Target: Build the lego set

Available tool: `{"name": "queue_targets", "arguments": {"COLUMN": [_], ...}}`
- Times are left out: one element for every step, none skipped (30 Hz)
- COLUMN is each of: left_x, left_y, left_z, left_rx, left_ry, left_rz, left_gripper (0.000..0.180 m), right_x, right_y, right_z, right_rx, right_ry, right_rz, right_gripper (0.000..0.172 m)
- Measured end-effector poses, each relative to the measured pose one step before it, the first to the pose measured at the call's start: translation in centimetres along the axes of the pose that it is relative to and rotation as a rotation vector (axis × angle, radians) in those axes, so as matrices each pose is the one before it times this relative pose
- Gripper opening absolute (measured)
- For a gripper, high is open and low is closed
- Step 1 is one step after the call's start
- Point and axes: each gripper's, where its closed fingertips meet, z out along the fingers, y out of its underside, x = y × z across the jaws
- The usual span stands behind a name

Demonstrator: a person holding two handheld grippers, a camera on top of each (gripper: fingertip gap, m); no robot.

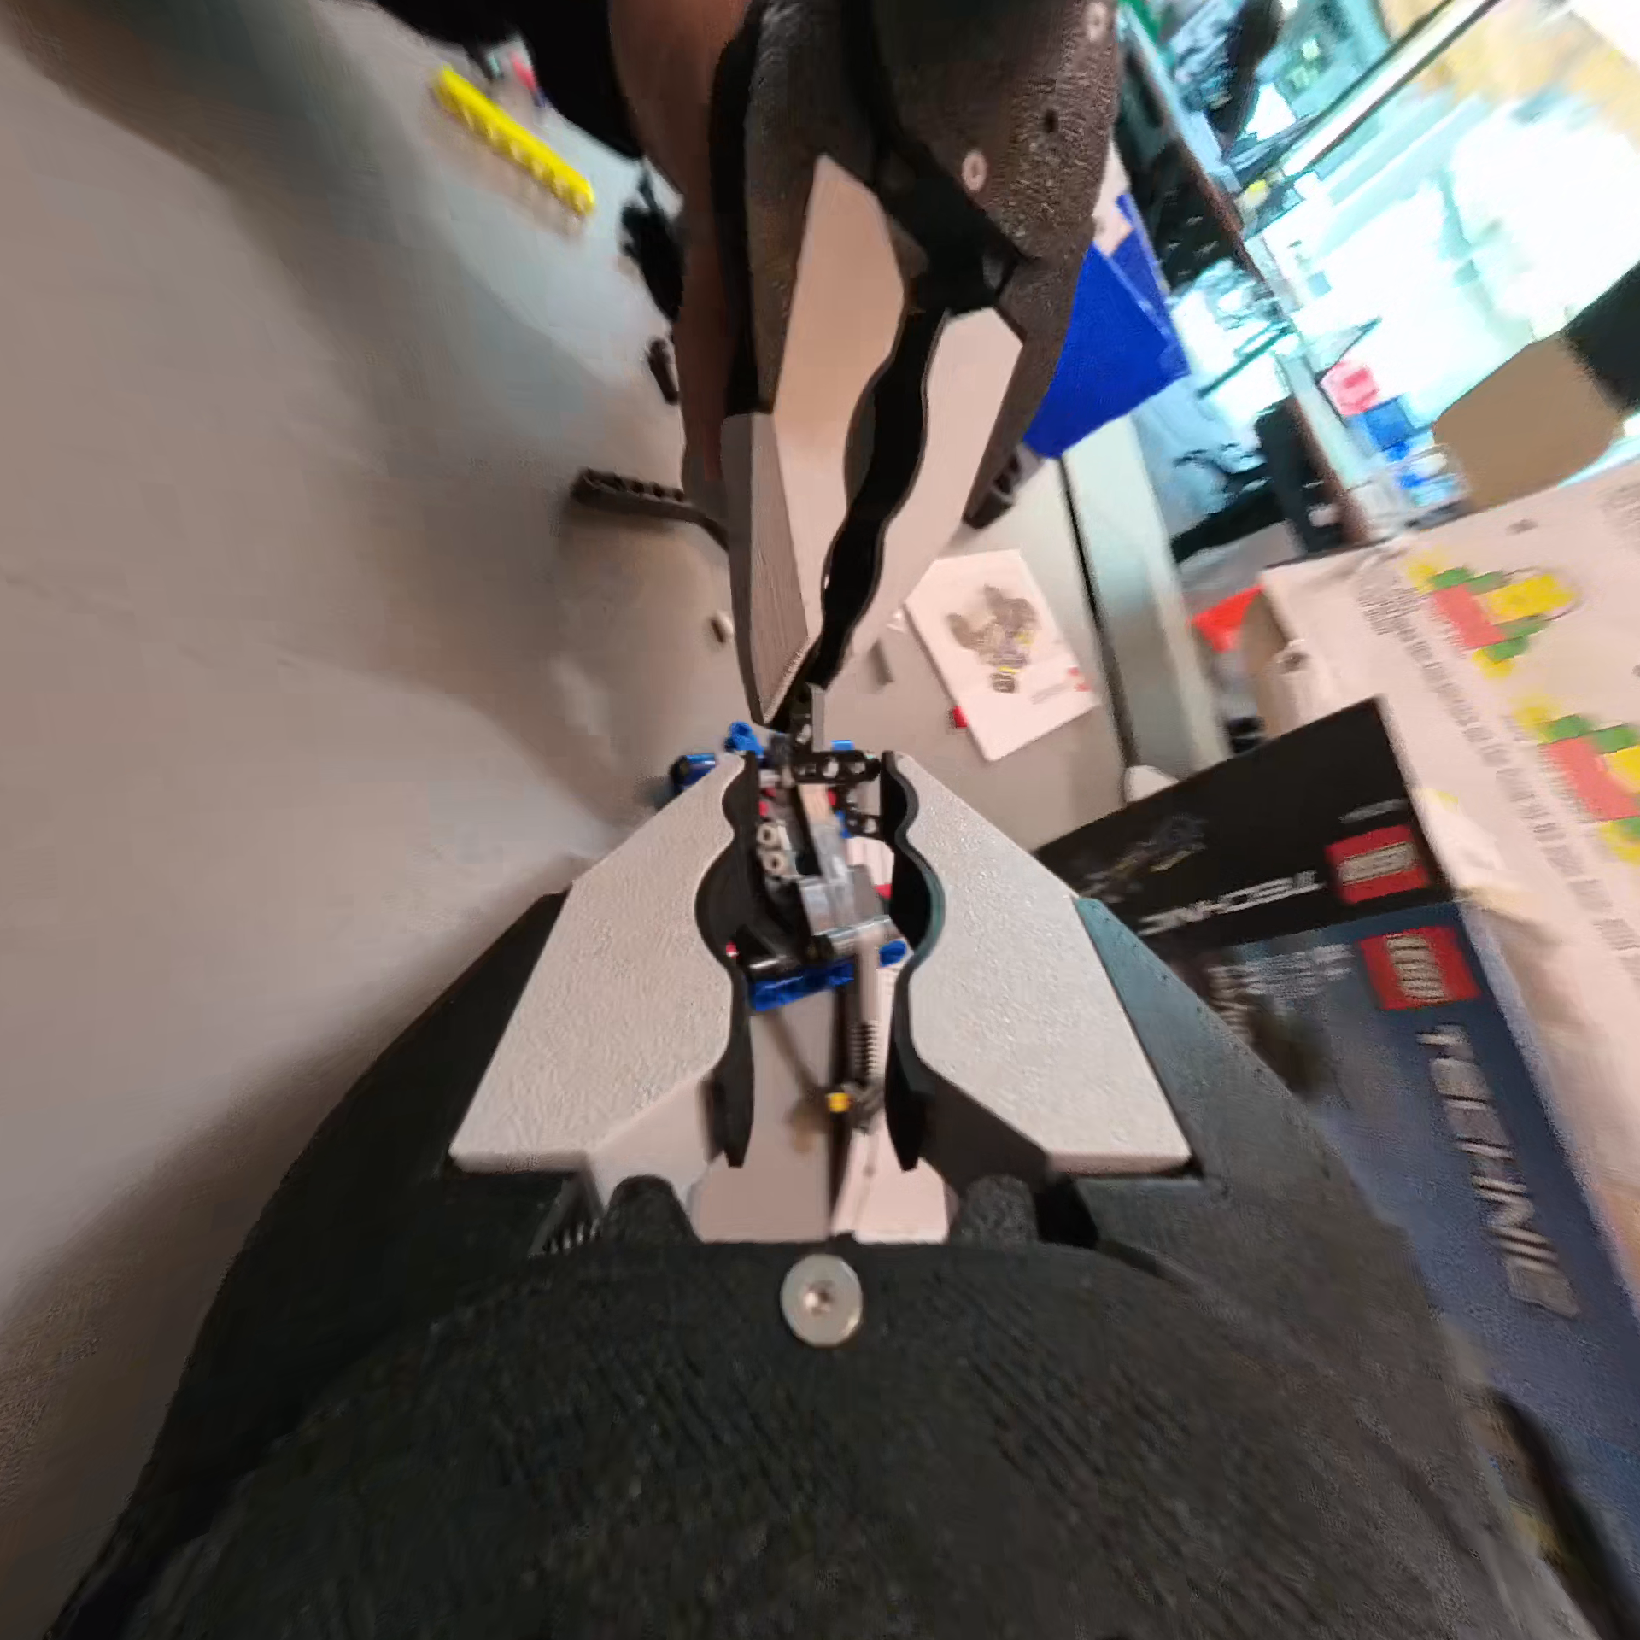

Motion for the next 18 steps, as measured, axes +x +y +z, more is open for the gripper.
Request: {"name": "queue_targets", "arguments": {"left_x": [0.1, 0.163, 0.118, 0.146, 0.222, 0.053, -0.089, 0.001, -0.013, -0.03, 0.004, -0.015, -0.117, -0.365, -0.512, -0.523, -0.595, -0.584], "left_y": [-0.061, -0.128, -0.065, 0.128, 0.042, -0.067, -0.019, -0.039, -0.204, -0.278, -0.041, 0.089, 0.003, -0.021, 0.172, 0.38, 0.498, 0.406], "left_z": [0.1, 0.086, 0.074, 0.105, 0.086, 0.087, 0.066, 0.071, 0.044, 0.019, 0.003, -0.065, -0.207, -0.324, -0.382, -0.343, -0.263, -0.14], "left_rx": [0.0087, 0.0106, 0.0042, -0.0098, -0.0041, 0.0024, -0.0001, 0.0017, 0.0135, 0.0171, 0.0014, -0.0091, -0.0077, -0.0074, -0.0171, -0.0294, -0.0347, -0.0257], "left_ry": [0.0069, 0.0074, 0.0028, 0.0045, 0.0086, -0.0033, -0.0108, -0.0038, -0.0038, -0.0039, -0.0009, -0.0006, -0.0064, -0.0209, -0.0281, -0.0253, -0.0292, -0.031], "left_rz": [0.0119, 0.0146, 0.0134, 0.0127, 0.0129, 0.0111, 0.0106, 0.0112, 0.0047, -0.0018, 0.0014, 0.0009, -0.0063, -0.0066, -0.0054, -0.0098, -0.0193, -0.0232], "left_gripper": [0.0, 0.0, 0.0, 0.0, 0.0, 0.0, 0.0, 0.0, 0.0, 0.001, 0.002, 0.002, 0.003, 0.004, 0.005, 0.009, 0.014, 0.016], "right_x": [-0.247, -0.163, -0.29, -0.126, 0.058, 0.129, 0.049, -0.095, -0.228, -0.132, -0.15, 0.079, 0.217, 0.484, 0.411, -0.246, -0.118, 0.349], "right_y": [-0.033, -0.053, -0.086, -0.041, 0.007, -0.038, 0.087, 0.262, 0.259, 0.228, 0.153, 0.031, -0.066, -0.096, 0.018, 0.419, 0.655, 0.432], "right_z": [-0.053, -0.034, -0.018, -0.051, -0.097, -0.1, -0.017, 0.078, 0.15, 0.153, 0.114, 0.021, -0.026, -0.065, -0.036, 0.08, 0.146, 0.149], "right_rx": [0.0248, 0.0266, 0.0264, 0.0192, 0.0116, 0.0111, 0.0008, -0.0098, -0.0113, -0.011, -0.0117, -0.0111, -0.0119, -0.0108, -0.0155, -0.0388, -0.0553, -0.035], "right_ry": [-0.0484, -0.0383, -0.0386, -0.0206, -0.0039, 0.0028, -0.0041, -0.0152, -0.0196, -0.0089, -0.0109, -0.0046, -0.0046, 0.005, -0.0077, -0.057, -0.0428, 0.0082], "right_rz": [0.0847, 0.0778, 0.0535, 0.0324, 0.0128, 0.0037, 0.0079, 0.012, 0.0028, -0.0128, -0.0159, -0.0114, -0.0078, -0.0102, -0.0017, 0.023, 0.022, -0.0064], "right_gripper": [0.027, 0.029, 0.028, 0.023, 0.013, 0.006, 0.006, 0.006, 0.005, 0.003, 0.001, 0.001, 0.0, 0.0, 0.0, 0.0, 0.0, 0.0]}}
